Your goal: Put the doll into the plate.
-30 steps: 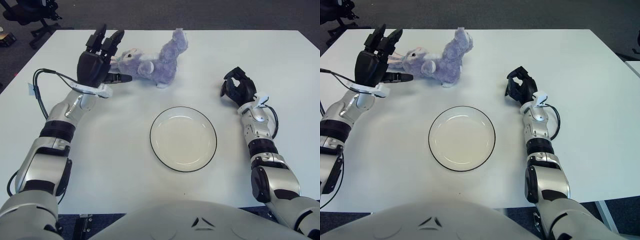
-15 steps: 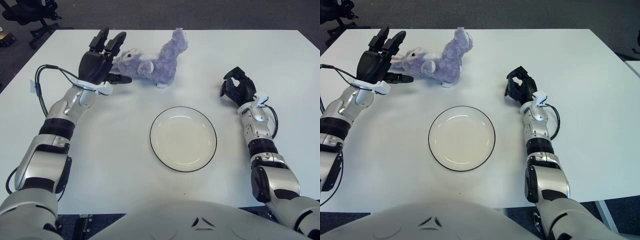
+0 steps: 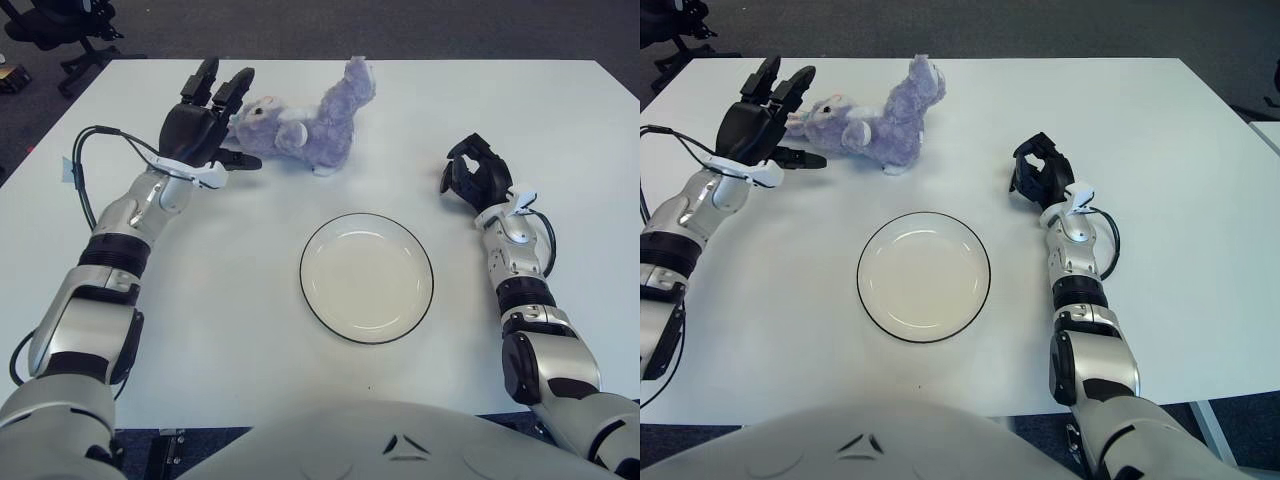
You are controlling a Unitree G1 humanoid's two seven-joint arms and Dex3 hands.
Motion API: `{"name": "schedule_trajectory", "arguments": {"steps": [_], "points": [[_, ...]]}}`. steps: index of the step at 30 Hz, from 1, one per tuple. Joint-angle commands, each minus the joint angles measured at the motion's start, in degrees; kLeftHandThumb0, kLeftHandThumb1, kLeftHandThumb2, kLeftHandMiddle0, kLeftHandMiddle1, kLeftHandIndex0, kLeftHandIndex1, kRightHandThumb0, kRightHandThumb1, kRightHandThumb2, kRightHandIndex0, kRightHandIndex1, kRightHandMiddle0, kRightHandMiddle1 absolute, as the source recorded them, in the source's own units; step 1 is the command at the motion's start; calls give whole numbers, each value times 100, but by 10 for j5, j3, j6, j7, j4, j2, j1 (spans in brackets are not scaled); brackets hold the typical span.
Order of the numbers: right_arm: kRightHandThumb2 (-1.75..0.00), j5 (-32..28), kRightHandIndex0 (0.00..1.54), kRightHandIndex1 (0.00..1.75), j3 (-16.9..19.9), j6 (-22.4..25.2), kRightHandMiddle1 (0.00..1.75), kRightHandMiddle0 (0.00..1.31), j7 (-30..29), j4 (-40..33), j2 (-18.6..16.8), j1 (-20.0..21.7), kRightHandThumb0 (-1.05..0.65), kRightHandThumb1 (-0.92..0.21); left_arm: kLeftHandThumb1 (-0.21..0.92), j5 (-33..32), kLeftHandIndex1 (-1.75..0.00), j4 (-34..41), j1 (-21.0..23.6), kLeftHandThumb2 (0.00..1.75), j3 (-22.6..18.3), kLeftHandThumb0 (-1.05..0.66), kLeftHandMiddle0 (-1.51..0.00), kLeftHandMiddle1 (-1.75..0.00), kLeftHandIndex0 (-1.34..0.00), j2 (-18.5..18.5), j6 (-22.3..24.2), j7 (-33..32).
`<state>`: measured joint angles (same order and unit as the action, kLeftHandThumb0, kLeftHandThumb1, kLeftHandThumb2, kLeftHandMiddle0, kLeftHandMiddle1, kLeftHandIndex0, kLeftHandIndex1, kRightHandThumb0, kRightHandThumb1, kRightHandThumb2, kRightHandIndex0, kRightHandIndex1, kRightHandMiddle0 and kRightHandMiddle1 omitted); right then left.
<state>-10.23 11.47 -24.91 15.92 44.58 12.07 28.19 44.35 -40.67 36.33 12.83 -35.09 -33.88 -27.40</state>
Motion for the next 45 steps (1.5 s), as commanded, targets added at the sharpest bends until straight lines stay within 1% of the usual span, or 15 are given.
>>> {"name": "schedule_trajectory", "arguments": {"steps": [1,8,18,31,38,45], "points": [[-80,2,86,175,1,13,175,33,-5,23,-7,-23,-38,-71,73,10,-7,9,13,0,8,-56,0,0,-21,-6,11,-10],[-80,3,86,175,1,12,175,33,-6,24,-7,-23,-38,-71,74,21,-7,17,16,0,18,-56,0,0,-23,-1,26,-19],[-80,3,86,175,1,11,175,34,-6,25,-7,-23,-38,-71,82,30,-6,22,21,3,32,-63,0,0,-23,-1,36,-18],[-80,1,86,175,2,11,175,34,-6,29,-7,-20,-38,-70,84,55,-4,15,40,1,59,-63,-4,-1,-24,8,66,-17],[-81,0,86,175,3,10,175,34,-5,31,-7,-20,-38,-70,84,54,-3,16,51,0,73,-57,-5,0,-24,9,75,2],[-81,0,86,175,3,10,175,34,-5,29,-8,-20,-38,-70,84,40,-2,9,65,0,82,-53,-5,0,-24,13,68,39]]}}
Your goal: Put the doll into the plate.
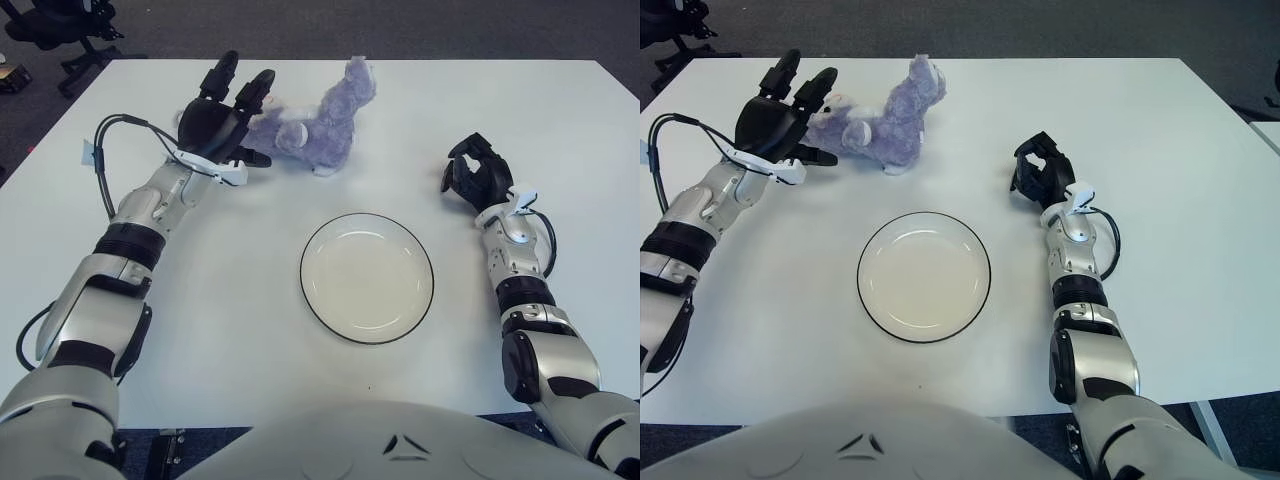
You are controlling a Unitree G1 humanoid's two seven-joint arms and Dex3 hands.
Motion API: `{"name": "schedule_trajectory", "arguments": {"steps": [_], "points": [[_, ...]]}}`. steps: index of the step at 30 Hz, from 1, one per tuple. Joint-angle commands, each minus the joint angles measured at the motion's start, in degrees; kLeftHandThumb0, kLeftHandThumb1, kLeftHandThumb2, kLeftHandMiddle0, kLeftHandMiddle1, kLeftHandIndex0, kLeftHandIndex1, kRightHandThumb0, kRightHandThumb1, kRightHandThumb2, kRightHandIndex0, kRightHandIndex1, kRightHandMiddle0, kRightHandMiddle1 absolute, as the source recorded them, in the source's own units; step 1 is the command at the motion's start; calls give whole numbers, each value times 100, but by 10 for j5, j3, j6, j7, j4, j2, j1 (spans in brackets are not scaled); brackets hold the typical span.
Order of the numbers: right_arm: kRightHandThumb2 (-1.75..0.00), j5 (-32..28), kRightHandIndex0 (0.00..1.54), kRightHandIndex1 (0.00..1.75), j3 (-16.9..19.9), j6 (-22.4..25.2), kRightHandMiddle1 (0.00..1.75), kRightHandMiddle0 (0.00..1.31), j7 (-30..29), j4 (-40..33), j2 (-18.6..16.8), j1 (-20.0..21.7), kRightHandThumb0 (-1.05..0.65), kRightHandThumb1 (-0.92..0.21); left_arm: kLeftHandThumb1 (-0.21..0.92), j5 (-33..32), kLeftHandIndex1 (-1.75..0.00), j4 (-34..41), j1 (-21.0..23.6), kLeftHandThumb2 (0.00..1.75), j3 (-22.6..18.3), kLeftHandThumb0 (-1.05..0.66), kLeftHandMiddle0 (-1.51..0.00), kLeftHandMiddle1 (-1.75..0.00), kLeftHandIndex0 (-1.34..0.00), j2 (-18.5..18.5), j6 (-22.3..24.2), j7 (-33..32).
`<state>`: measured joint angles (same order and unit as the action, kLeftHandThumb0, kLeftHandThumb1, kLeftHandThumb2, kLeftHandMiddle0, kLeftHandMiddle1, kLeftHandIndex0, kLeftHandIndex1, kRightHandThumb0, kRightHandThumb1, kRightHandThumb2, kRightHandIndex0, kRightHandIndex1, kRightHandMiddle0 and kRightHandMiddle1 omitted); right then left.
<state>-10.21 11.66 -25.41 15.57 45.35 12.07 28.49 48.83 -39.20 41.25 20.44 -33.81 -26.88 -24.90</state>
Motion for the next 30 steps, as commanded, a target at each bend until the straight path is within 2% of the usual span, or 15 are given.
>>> {"name": "schedule_trajectory", "arguments": {"steps": [1,5,8,17,30], "points": [[-81,-1,86,175,1,15,175,34,-1,21,-8,-24,-38,-70,84,-15,-2,-13,21,0,6,-53,-5,0,-24,3,-8,32],[-81,-1,86,175,1,16,175,34,-2,19,-9,-24,-38,-70,84,-49,-2,-44,42,0,5,-52,-6,0,-24,18,-22,94],[-81,0,86,175,1,16,175,34,-2,18,-9,-25,-38,-70,84,-54,-1,-64,57,0,9,-51,-6,-1,-23,27,-16,115],[-81,-1,86,175,2,16,175,34,-2,16,-9,-27,-38,-70,82,-32,0,-110,99,0,35,-51,-8,-1,-22,42,4,127],[-82,0,87,175,1,16,175,34,-3,11,-9,-29,-38,-69,79,-29,0,-154,139,0,62,-51,-9,-1,-21,49,2,158]]}}
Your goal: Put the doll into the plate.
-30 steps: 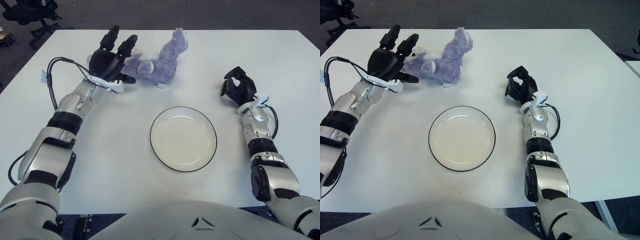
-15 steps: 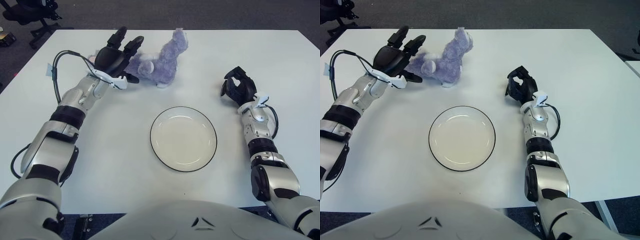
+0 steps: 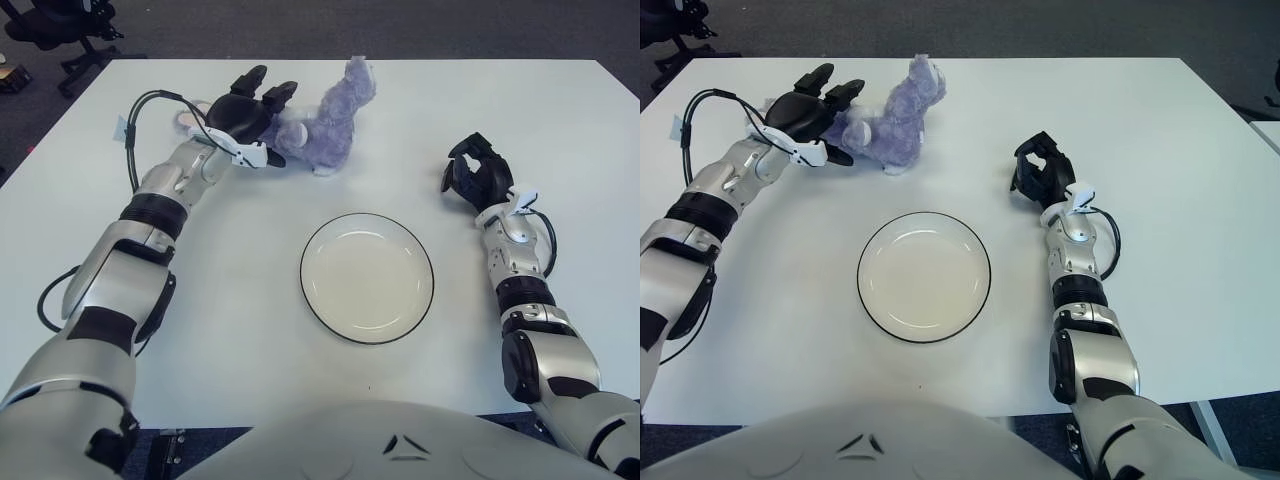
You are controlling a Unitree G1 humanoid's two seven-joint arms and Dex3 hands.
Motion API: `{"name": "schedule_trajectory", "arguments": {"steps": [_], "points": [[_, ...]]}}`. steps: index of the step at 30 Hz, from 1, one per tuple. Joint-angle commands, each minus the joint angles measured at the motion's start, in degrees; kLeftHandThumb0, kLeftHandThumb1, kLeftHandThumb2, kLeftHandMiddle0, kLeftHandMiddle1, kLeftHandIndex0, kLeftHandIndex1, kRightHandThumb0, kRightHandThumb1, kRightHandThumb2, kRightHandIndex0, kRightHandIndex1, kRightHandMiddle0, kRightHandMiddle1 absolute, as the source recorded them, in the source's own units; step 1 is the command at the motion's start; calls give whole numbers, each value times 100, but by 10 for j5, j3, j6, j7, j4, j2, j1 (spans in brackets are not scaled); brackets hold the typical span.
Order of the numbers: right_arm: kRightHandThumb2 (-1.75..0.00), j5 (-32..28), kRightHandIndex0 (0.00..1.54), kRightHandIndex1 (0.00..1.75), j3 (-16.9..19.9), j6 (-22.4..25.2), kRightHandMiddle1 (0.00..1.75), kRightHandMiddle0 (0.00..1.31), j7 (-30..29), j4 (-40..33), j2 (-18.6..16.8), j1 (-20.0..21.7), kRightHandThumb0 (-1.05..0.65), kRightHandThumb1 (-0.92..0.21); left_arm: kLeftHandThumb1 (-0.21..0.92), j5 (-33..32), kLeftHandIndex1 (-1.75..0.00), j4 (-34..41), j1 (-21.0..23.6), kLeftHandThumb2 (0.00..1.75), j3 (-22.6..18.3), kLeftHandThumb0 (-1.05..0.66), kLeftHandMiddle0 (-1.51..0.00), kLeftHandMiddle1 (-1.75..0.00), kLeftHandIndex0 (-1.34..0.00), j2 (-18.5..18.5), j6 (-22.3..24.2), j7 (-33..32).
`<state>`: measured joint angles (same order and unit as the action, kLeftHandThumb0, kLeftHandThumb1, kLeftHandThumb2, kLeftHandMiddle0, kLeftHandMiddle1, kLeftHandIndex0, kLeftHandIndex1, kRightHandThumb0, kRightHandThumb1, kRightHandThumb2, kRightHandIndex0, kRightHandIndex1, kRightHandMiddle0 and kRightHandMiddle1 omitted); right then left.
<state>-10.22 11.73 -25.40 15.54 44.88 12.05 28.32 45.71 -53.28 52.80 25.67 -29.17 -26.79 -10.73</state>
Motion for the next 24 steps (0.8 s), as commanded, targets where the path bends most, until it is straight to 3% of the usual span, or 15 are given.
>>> {"name": "schedule_trajectory", "arguments": {"steps": [1,24], "points": [[-82,0,87,175,1,16,175,34,-3,16,-9,-28,-38,-69,79,2,0,-16,27,0,11,-50,-9,0,-21,4,2,21],[-83,-1,87,175,0,21,175,35,-5,3,-9,-33,-38,-69,76,22,0,-122,102,0,66,-50,-10,0,-20,27,16,58]]}}
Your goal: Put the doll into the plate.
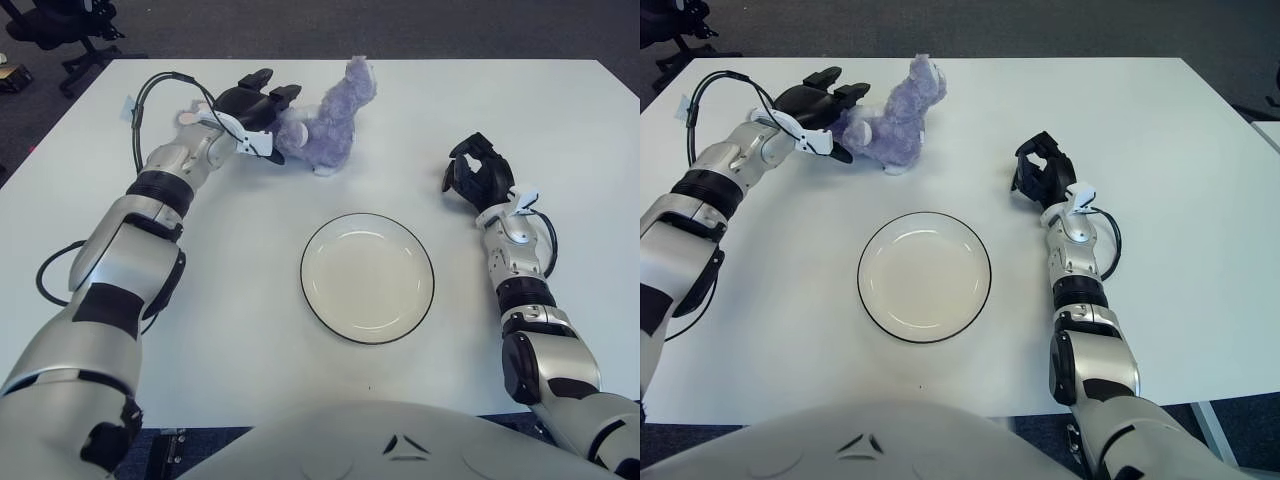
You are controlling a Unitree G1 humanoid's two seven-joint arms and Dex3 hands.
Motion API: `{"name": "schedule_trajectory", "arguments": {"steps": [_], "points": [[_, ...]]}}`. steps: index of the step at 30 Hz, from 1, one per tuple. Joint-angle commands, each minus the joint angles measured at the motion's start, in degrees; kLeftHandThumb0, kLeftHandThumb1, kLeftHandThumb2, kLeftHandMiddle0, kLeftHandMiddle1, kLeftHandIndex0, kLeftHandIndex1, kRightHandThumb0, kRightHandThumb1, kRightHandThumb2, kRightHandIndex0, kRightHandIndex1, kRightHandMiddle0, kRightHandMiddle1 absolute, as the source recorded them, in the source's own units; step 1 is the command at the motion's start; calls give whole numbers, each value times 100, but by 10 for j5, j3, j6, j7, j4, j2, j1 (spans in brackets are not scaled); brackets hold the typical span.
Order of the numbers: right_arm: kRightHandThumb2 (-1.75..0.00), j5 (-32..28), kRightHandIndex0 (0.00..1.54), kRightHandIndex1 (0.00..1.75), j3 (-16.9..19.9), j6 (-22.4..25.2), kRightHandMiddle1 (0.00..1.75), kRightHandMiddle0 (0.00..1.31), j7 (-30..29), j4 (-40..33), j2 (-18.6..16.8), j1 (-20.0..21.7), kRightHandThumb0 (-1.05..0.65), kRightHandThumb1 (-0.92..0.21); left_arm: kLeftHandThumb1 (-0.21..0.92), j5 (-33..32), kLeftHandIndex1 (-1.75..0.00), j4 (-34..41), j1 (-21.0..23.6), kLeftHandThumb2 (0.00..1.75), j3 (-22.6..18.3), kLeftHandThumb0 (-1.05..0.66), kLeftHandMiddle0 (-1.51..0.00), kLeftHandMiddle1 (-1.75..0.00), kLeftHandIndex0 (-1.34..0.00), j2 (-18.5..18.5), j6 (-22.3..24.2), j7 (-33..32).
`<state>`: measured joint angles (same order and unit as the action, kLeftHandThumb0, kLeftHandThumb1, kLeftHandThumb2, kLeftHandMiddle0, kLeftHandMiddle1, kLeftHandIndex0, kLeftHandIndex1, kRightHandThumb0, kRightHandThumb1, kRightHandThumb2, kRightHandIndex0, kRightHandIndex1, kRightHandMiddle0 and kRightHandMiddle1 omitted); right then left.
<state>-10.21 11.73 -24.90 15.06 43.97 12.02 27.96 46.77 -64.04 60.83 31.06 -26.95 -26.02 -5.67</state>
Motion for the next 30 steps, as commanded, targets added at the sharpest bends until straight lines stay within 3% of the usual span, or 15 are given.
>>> {"name": "schedule_trajectory", "arguments": {"steps": [1,10,30], "points": [[-83,-1,87,175,0,16,175,35,0,12,-9,-29,-38,-69,76,15,0,-18,25,0,18,-50,-10,0,-20,6,12,12],[-83,-2,88,175,1,16,175,35,0,12,-9,-30,-38,-69,76,26,0,-54,45,0,44,-52,-14,-1,-19,16,23,36],[-84,0,87,175,-1,16,175,35,2,12,-6,-31,-38,-68,77,55,0,-108,56,0,97,-55,-18,-1,-17,39,51,12]]}}
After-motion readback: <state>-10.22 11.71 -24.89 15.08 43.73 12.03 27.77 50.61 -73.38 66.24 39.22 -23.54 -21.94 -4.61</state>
